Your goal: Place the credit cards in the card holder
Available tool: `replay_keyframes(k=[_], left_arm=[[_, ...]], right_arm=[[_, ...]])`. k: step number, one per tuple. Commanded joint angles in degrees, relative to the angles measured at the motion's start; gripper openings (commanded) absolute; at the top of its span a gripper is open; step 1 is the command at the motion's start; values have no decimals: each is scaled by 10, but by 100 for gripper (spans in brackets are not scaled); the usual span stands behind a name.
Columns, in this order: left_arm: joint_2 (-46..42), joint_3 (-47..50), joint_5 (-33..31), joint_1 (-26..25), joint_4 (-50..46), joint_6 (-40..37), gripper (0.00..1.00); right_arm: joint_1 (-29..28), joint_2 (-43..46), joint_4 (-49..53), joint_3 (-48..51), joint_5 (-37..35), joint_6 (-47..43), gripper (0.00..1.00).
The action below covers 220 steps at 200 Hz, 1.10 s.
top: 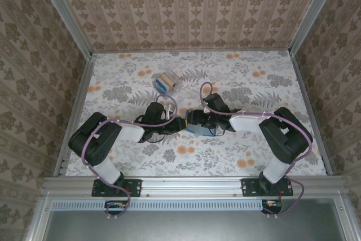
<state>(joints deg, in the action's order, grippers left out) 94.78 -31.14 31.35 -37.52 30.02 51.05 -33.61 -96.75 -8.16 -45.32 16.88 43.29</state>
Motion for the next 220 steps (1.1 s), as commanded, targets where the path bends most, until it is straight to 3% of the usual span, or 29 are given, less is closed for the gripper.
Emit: replay_keyframes(k=[1, 25, 61, 87, 121, 220], left_arm=[[7, -16, 12, -6, 13, 0, 35], [7, -16, 14, -10, 14, 0, 26], [8, -22, 16, -13, 14, 1, 21], [15, -27, 16, -16, 16, 4, 16], [25, -25, 22, -17, 33, 13, 0], [37, -5, 39, -24, 111, 55, 0]], right_arm=[[-5, 8, 58, -16, -43, -11, 69], [-7, 9, 65, -16, -54, -9, 65], [-7, 15, 68, -13, -58, -10, 60], [-7, 28, 46, 3, -45, -12, 68], [-6, 53, 54, 12, -61, -14, 74], [-15, 7, 93, -6, -88, -13, 70]])
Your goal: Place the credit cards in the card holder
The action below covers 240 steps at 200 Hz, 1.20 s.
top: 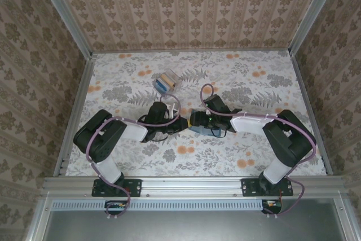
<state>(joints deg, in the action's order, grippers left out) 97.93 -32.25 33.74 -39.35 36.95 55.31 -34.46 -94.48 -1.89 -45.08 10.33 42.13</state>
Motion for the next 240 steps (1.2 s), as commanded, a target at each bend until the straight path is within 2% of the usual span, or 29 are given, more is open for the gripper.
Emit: replay_keyframes(k=[1, 39, 75, 107, 133, 147, 181, 193, 211, 240], left_arm=[[5, 6, 16, -6, 42, 13, 0], [7, 12, 11, -7, 45, 13, 0], [8, 19, 5, -6, 45, 14, 0], [8, 27, 0, -1, 46, 16, 0], [9, 28, -2, 1, 45, 15, 0], [12, 28, -1, 2, 45, 15, 0], [13, 26, 0, 2, 47, 13, 1], [13, 25, 0, 2, 46, 12, 0], [14, 23, 4, 2, 46, 12, 0], [16, 20, 7, 2, 49, 13, 0]], right_arm=[[-6, -16, 30, -9, -23, -2, 70], [-6, -7, 17, 1, -29, 8, 62], [-5, 13, -3, 20, -39, 15, 62], [-1, 29, -31, 41, -39, 19, 53], [2, 42, -56, 57, -31, 17, 53], [4, 46, -63, 61, -29, 16, 45], [11, 37, -67, 63, -19, 13, 36], [12, 32, -77, 62, -3, 10, 42], [11, 28, -93, 61, 17, 9, 64], [7, 10, -75, 37, 28, -3, 71]])
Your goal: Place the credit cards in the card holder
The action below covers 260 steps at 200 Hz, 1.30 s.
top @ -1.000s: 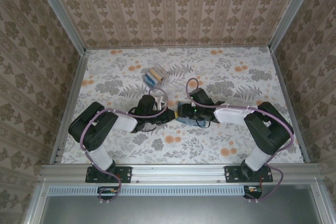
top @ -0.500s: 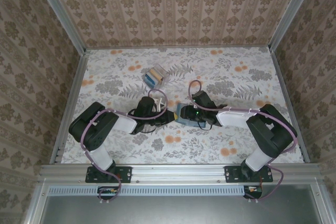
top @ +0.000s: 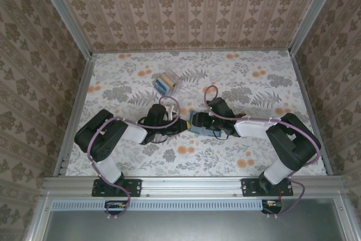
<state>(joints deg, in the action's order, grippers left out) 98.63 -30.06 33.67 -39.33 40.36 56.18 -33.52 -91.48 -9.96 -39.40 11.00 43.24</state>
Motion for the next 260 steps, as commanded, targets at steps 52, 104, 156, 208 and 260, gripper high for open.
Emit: replay_keyframes(k=[52, 104, 156, 208, 260], left_arm=[[6, -3, 12, 1, 21, 7, 0], [7, -3, 12, 1, 22, 7, 0], [-1, -3, 11, 2, 21, 4, 0], [-1, -6, 10, 1, 16, 2, 0], [-1, -8, 10, 2, 8, -3, 0]], right_arm=[[-8, -63, 33, -46, 1, -5, 70], [-9, -70, 54, -52, -10, -10, 64], [-10, -77, 73, -58, -11, -18, 62], [-10, -70, 84, -62, -21, -23, 51], [-10, -45, 81, -64, 0, -32, 66]])
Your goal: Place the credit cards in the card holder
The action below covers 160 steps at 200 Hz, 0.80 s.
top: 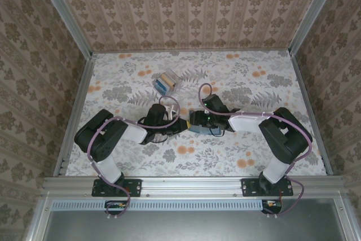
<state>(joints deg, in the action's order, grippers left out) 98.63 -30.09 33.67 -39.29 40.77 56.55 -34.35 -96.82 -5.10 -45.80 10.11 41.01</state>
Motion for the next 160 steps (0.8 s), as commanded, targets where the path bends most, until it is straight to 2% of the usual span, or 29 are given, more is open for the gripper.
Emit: replay_keyframes(k=[1, 22, 41, 65, 160], left_arm=[[-1, -8, 10, 3, 4, -7, 0], [-2, -9, 15, 3, 3, -10, 0], [-3, -11, 26, 3, 4, -20, 0], [-12, -9, 22, 4, -4, -27, 0], [-9, 1, 8, 6, 3, -20, 0]], right_arm=[[-2, 10, 32, 1, 10, -9, 66], [-2, 20, 57, -13, 18, -21, 69], [-2, 1, 132, -49, -9, -53, 71], [-3, -18, 165, -65, -18, -71, 71], [-3, -31, 154, -64, -19, -48, 59]])
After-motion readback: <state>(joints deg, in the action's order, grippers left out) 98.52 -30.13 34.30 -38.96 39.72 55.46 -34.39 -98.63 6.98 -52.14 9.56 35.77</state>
